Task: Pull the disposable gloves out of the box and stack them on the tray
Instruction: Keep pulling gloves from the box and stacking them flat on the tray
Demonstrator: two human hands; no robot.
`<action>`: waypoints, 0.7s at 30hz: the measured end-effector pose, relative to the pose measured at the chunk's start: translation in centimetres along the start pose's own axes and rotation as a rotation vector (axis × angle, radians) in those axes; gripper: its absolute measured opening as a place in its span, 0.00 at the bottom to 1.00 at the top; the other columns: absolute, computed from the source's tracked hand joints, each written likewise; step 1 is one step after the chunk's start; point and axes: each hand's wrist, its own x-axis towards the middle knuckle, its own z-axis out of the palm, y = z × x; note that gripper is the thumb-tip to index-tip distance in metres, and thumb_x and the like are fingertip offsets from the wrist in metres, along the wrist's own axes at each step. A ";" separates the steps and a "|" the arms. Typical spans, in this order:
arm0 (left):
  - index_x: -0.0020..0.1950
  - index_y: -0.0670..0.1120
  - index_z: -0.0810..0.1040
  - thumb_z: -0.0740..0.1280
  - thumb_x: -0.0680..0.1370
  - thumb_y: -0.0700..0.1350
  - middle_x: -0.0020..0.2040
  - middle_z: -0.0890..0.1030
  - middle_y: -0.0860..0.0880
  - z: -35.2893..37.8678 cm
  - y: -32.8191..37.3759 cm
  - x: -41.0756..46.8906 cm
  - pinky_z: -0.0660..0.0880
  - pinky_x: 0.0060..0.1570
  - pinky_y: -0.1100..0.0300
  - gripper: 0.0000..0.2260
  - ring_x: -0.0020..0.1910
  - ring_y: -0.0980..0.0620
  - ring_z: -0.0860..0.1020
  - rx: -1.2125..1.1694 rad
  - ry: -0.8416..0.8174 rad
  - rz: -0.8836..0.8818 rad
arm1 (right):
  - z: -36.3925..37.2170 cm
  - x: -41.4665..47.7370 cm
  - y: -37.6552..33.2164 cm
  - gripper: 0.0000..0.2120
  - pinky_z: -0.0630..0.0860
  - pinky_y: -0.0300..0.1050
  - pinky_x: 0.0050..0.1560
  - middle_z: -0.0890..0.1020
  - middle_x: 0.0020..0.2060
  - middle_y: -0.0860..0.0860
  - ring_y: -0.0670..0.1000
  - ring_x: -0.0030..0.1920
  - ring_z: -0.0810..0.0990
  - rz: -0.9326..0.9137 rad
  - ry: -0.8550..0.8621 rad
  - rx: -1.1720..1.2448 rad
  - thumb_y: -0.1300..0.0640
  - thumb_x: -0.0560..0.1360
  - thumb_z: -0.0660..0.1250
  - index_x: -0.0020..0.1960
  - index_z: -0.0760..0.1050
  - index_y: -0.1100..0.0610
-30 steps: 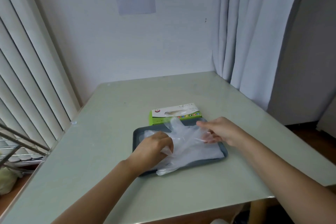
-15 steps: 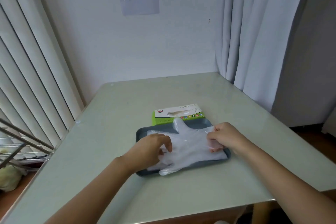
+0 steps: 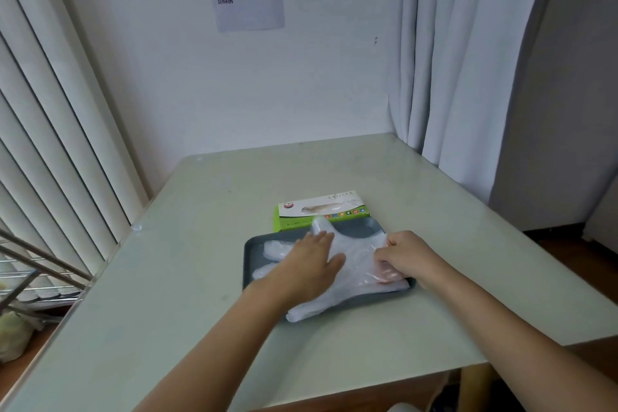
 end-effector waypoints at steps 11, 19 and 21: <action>0.79 0.47 0.40 0.48 0.83 0.56 0.79 0.37 0.45 3.8 -1.0 2.4 0.38 0.75 0.48 0.29 0.77 0.46 0.37 0.142 -0.236 0.000 | 0.1 0.3 0.8 0.19 0.60 0.40 0.27 0.65 0.25 0.50 0.49 0.26 0.64 -0.015 -0.028 0.009 0.63 0.68 0.71 0.28 0.61 0.55; 0.79 0.47 0.41 0.49 0.83 0.58 0.79 0.39 0.46 3.9 -1.3 2.4 0.38 0.75 0.48 0.30 0.78 0.48 0.38 0.103 -0.211 0.009 | 0.3 0.4 0.8 0.25 0.59 0.44 0.31 0.66 0.27 0.52 0.51 0.30 0.63 -0.047 0.019 -0.055 0.55 0.70 0.74 0.28 0.58 0.54; 0.79 0.47 0.41 0.49 0.83 0.58 0.79 0.39 0.47 3.8 -1.6 2.4 0.38 0.75 0.48 0.30 0.78 0.50 0.39 0.092 -0.204 0.009 | 0.3 0.3 0.9 0.25 0.58 0.44 0.30 0.65 0.26 0.50 0.50 0.29 0.62 -0.049 0.033 -0.075 0.56 0.70 0.74 0.29 0.57 0.54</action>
